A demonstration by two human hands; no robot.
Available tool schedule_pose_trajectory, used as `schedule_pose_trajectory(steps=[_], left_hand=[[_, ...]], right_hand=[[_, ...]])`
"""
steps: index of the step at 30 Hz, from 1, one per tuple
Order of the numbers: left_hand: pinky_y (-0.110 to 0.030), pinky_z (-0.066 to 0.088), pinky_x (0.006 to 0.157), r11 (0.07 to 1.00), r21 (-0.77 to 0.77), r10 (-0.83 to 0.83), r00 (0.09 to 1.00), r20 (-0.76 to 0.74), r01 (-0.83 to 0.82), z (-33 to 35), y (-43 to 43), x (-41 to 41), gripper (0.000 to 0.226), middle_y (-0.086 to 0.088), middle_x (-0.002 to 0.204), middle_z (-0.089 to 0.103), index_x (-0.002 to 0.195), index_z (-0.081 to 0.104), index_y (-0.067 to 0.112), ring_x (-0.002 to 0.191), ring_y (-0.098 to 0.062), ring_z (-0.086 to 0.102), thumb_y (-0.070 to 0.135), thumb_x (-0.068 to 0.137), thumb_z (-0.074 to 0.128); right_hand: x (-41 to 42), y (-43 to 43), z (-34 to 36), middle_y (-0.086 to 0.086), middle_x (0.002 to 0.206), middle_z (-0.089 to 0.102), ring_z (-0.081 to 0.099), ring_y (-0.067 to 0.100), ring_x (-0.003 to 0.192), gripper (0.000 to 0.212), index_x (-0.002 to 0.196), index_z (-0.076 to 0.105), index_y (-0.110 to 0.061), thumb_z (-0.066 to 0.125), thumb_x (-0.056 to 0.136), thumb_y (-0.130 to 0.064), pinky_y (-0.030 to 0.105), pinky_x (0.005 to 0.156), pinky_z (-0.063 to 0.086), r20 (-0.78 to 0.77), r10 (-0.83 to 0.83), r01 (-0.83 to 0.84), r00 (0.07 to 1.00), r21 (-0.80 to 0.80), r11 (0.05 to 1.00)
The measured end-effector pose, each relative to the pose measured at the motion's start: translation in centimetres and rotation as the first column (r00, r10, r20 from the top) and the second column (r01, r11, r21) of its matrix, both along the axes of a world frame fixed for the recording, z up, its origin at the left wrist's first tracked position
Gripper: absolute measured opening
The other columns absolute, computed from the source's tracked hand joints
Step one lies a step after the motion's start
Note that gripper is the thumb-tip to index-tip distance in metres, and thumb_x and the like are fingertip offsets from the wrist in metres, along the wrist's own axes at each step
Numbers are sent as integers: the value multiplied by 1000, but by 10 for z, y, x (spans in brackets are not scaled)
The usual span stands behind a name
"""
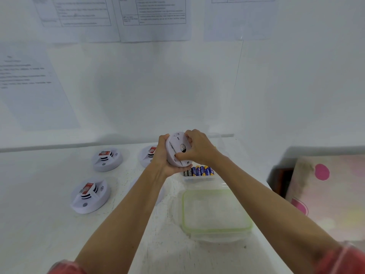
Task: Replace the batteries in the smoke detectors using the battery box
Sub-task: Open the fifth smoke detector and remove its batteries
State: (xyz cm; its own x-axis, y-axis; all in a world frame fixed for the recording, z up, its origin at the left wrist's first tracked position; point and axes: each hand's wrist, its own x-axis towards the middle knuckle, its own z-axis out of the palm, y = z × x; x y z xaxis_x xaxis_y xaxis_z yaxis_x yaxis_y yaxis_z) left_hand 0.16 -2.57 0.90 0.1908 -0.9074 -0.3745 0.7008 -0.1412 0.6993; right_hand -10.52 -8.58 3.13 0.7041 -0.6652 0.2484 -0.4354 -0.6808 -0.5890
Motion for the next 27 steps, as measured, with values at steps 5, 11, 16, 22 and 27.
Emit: schedule_pose_trajectory(steps=[5, 11, 16, 22, 27], left_hand=[[-43, 44, 82, 1000, 17, -23, 1000, 1, 23, 0, -3, 2, 43, -11, 93, 63, 94, 62, 15, 89, -28, 55, 51, 83, 42], [-44, 43, 84, 999, 19, -47, 999, -14, 47, 7, -4, 1, 42, -13, 94, 63, 93, 63, 14, 90, -32, 55, 51, 82, 46], [-43, 43, 85, 999, -9, -47, 996, -72, 47, 16, 1, 4, 41, -13, 90, 66, 92, 64, 12, 86, -29, 56, 48, 81, 47], [-44, 45, 85, 999, -38, -35, 993, -116, 31, 20, 24, 16, 46, -17, 89, 69, 96, 66, 10, 90, -31, 57, 48, 83, 44], [-47, 51, 81, 998, -61, -26, 991, -133, 18, 14, 56, 25, 50, -17, 94, 69, 102, 64, 10, 93, -31, 57, 51, 84, 41]], right_hand=[[-3, 0, 2, -1, 81, 37, 35, 15, 73, 43, 83, 42, -10, 77, 65, -28, 22, 57, 28, -9, 19, -19, 1000, -34, 999], [-8, -4, 12, 3, 87, 38, 35, 17, 75, 42, 89, 47, -8, 76, 64, -23, 22, 58, 30, -63, 35, -40, 997, -67, 997], [-6, -3, 15, 2, 98, 47, 44, 16, 87, 51, 105, 50, -12, 78, 63, -23, 24, 69, 39, 26, 30, -30, 999, -22, 999], [-5, 8, 18, 3, 111, 53, 51, 16, 96, 58, 116, 49, -14, 77, 65, -20, 26, 75, 47, 99, 66, -77, 993, 114, 990], [1, 32, 14, 2, 114, 52, 51, 17, 99, 63, 123, 48, -16, 76, 67, -16, 20, 72, 45, 71, 161, -171, 984, 166, 971]])
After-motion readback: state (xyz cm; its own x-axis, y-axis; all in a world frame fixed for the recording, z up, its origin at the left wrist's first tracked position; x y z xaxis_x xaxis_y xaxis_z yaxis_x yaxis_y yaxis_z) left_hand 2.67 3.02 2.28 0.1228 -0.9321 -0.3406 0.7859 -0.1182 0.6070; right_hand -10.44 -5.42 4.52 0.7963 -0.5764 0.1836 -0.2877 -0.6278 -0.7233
